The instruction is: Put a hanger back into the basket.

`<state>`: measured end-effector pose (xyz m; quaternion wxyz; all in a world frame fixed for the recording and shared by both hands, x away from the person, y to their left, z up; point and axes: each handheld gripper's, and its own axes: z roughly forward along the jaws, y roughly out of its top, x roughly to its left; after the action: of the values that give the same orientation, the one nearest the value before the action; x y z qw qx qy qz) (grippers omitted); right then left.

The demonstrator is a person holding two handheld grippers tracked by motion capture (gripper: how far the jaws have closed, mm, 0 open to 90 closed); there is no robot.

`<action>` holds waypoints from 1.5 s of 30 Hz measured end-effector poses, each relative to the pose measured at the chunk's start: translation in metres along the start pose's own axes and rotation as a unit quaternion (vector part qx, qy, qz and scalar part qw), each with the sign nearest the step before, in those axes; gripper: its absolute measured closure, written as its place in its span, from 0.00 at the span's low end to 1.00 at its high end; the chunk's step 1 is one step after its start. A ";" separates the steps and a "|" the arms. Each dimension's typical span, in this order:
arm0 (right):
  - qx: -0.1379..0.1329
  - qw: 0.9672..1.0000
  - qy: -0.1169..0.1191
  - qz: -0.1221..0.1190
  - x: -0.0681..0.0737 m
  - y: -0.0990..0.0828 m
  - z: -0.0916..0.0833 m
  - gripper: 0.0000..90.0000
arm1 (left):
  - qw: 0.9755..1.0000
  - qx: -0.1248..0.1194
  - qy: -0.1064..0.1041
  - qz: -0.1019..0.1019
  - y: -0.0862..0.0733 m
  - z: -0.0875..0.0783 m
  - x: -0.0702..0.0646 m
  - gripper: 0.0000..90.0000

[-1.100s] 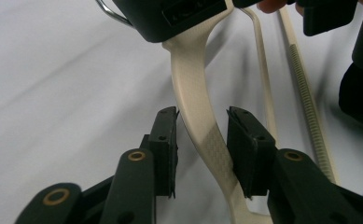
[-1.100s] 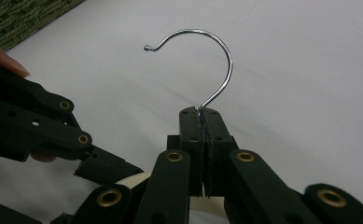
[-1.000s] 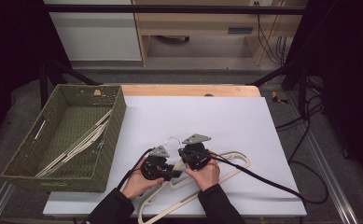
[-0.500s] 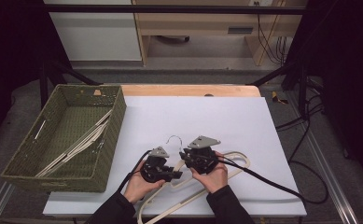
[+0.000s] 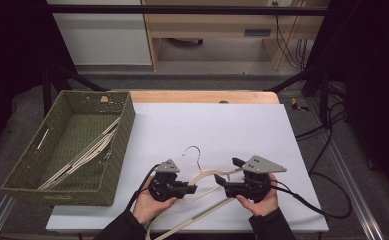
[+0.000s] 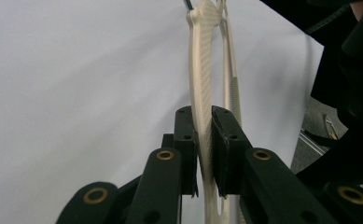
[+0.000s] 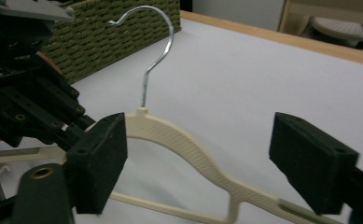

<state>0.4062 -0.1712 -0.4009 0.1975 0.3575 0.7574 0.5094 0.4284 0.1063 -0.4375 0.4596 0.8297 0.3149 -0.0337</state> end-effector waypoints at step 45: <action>0.002 0.997 -0.073 0.035 -0.062 -0.021 -0.043 0.06 | 0.991 -0.080 0.069 0.079 0.046 -0.119 -0.014 0.95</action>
<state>0.4118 -0.2487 -0.4073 0.2341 0.4203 0.7289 0.4870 0.4151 0.1750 -0.3299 0.5030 0.8127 0.2814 0.0854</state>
